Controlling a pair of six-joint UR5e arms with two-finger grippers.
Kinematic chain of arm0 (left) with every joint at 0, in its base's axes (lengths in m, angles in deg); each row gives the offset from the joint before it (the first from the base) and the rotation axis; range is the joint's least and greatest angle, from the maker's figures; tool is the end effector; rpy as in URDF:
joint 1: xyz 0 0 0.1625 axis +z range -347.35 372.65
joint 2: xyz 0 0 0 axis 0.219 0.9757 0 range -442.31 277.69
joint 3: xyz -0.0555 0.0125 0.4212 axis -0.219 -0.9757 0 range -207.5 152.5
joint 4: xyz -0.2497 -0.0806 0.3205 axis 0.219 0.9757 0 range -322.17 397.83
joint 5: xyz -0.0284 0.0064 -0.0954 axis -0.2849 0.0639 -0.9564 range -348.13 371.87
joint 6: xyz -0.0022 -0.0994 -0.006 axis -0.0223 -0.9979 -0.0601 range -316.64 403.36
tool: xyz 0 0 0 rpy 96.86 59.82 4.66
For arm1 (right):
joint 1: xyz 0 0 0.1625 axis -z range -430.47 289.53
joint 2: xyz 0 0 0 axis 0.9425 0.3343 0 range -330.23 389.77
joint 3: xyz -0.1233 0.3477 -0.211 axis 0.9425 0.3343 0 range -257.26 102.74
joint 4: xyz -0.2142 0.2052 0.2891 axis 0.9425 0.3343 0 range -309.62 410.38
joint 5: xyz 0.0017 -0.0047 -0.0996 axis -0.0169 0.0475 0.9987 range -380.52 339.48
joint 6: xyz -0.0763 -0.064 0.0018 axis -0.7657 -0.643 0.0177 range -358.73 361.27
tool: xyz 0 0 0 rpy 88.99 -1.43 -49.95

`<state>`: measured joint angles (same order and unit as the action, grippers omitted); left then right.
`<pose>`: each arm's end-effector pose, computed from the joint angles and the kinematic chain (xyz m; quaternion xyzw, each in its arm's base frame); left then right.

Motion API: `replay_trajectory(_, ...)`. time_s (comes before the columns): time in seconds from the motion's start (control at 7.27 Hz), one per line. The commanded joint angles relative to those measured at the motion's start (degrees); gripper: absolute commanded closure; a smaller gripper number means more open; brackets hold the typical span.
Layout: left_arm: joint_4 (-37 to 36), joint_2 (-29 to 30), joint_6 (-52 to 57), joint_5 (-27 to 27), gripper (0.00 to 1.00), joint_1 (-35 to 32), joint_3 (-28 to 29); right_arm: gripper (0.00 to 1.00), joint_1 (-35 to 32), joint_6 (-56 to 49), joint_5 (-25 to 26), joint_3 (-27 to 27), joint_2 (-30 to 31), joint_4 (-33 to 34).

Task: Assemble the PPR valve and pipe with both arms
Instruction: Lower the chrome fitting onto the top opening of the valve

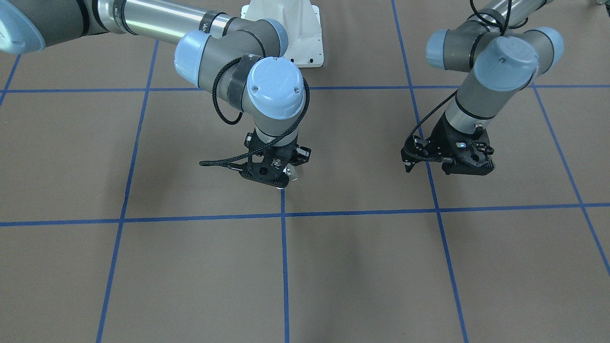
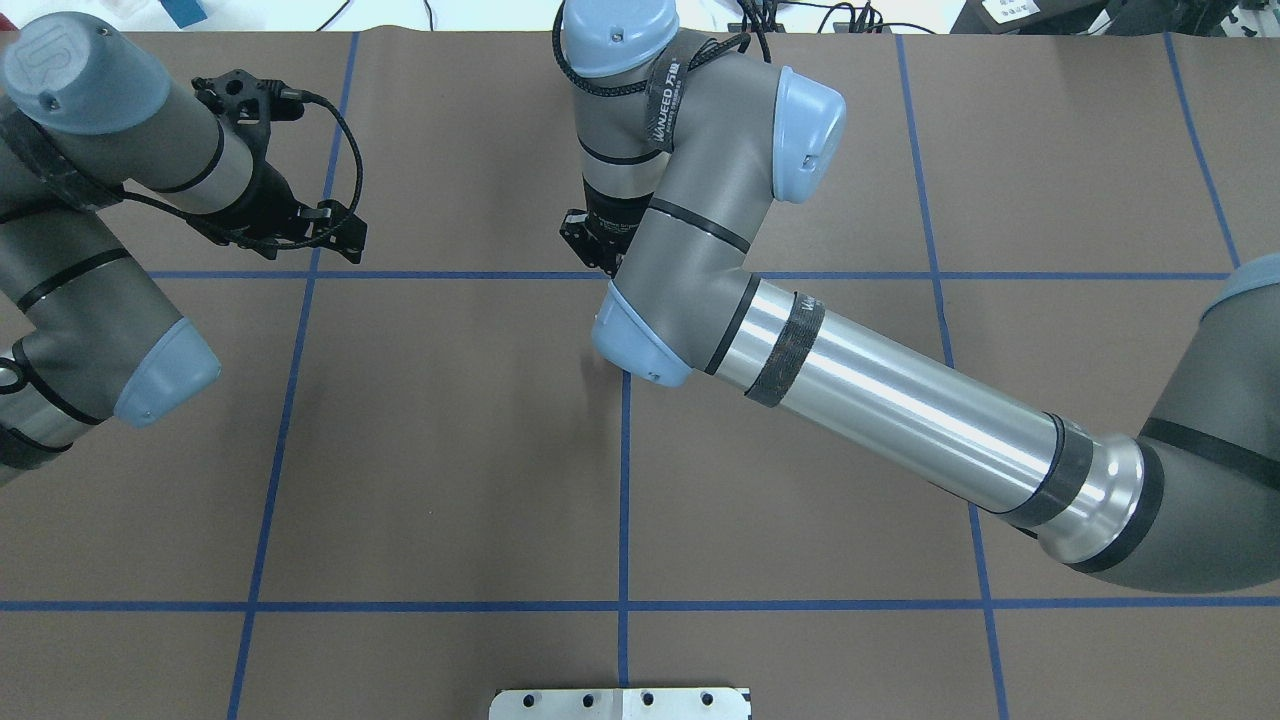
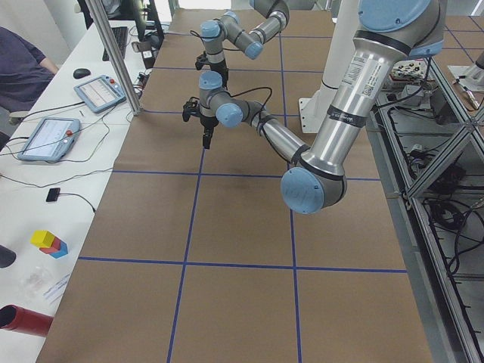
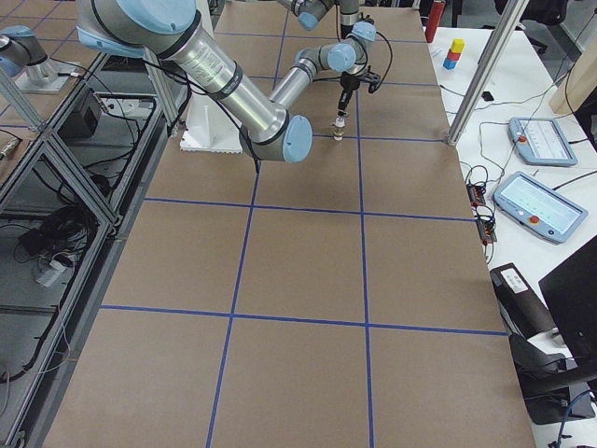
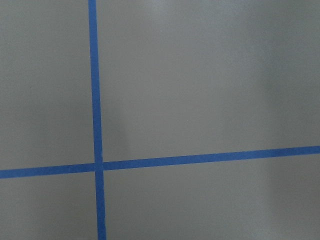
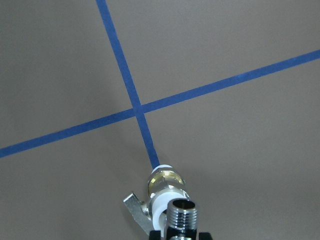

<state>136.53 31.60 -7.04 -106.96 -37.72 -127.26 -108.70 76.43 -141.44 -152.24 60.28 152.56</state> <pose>0.3369 -0.5404 0.3309 0.0832 0.4117 0.0048 0.9075 -0.5588 -0.5446 0.1225 -0.1093 -0.3541 0.1150 0.9216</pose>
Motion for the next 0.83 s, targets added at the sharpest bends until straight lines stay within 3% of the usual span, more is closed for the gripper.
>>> replay_trajectory(0.0,0.0,0.0,0.0,0.0,0.0,0.0,0.1,1.0,0.2,-0.4,0.1,0.0,0.1,-0.1)
replay_trajectory(0.69,0.0,0.0,0.0,0.0,0.0,0.0,0.5,1.0,0.6,-0.8,0.2,0.1,0.2,-0.2)
